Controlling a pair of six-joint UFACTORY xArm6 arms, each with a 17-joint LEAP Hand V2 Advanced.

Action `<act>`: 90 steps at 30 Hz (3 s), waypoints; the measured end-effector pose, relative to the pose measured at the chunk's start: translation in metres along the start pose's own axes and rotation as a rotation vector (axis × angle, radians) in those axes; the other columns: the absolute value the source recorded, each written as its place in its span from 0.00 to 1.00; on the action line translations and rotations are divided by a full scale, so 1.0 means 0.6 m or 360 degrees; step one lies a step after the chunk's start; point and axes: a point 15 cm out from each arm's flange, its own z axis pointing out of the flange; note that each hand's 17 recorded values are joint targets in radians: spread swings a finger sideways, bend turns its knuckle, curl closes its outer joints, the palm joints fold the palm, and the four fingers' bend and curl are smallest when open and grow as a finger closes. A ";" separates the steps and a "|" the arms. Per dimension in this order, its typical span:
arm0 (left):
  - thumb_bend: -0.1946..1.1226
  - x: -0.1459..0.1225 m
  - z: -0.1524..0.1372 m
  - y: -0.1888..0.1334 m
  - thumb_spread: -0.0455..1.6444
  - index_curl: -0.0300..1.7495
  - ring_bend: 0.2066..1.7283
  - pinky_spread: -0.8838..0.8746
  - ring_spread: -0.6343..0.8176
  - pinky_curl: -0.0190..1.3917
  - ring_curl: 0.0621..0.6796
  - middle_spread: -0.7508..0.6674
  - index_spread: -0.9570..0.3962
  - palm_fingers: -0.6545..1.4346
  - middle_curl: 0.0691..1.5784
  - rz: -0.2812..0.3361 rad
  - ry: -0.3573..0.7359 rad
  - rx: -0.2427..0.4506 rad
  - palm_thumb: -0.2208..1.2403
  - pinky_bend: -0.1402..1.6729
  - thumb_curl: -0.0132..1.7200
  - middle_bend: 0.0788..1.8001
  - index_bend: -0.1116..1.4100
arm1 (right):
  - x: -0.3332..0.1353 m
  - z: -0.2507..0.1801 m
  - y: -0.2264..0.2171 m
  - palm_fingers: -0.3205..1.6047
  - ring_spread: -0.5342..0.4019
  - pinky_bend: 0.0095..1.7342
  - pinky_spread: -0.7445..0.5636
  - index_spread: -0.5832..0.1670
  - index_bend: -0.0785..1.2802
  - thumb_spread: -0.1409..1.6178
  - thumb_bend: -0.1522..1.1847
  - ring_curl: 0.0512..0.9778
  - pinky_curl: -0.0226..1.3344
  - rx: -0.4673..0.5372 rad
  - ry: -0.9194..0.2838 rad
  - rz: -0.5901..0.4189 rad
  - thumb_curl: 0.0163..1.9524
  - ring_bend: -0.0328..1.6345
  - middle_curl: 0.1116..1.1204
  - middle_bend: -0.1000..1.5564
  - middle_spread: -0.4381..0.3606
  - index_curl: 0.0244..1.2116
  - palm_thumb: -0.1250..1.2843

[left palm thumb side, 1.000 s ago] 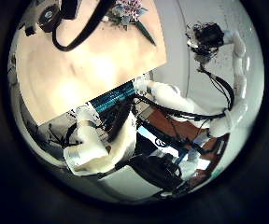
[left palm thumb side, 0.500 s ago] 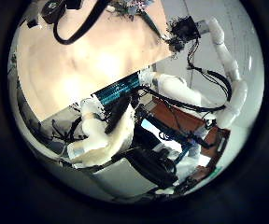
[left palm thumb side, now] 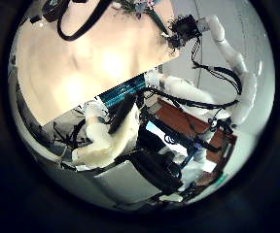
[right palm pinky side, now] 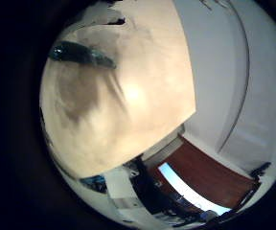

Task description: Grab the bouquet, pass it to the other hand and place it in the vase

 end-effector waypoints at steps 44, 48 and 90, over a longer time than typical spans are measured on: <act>0.13 0.000 -0.010 0.022 0.73 0.27 0.27 0.77 0.58 0.03 0.14 0.56 0.60 0.50 0.23 0.0024 0.0000 -0.0017 0.32 0.34 0.18 0.09 0.20 | -0.042 0.061 -0.015 0.78 0.26 0.65 0.22 0.16 0.35 0.62 0.10 0.44 0.10 -0.0090 0.0043 -0.0038 0.22 0.71 0.58 0.53 0.21 0.58 0.63; 0.13 -0.004 -0.007 0.021 0.73 0.27 0.27 0.76 0.58 0.03 0.14 0.56 0.60 0.50 0.23 0.0022 0.0006 -0.0024 0.32 0.35 0.18 0.09 0.19 | -0.043 0.053 -0.019 0.81 0.28 0.77 0.27 0.11 0.48 0.61 0.11 0.50 0.19 -0.0065 0.0040 -0.0028 0.23 0.77 0.67 0.61 0.19 0.69 0.69; 0.11 0.014 -0.162 -0.051 0.69 0.21 0.33 0.70 0.61 0.05 0.17 0.62 0.74 0.40 0.25 -0.0056 0.0507 0.0552 0.25 0.48 0.17 0.09 0.11 | -0.021 -0.599 0.059 0.77 0.36 0.82 0.42 0.43 0.87 0.55 0.11 0.69 0.43 0.0875 -0.0794 -0.0191 0.47 0.89 0.69 0.87 0.39 0.80 0.92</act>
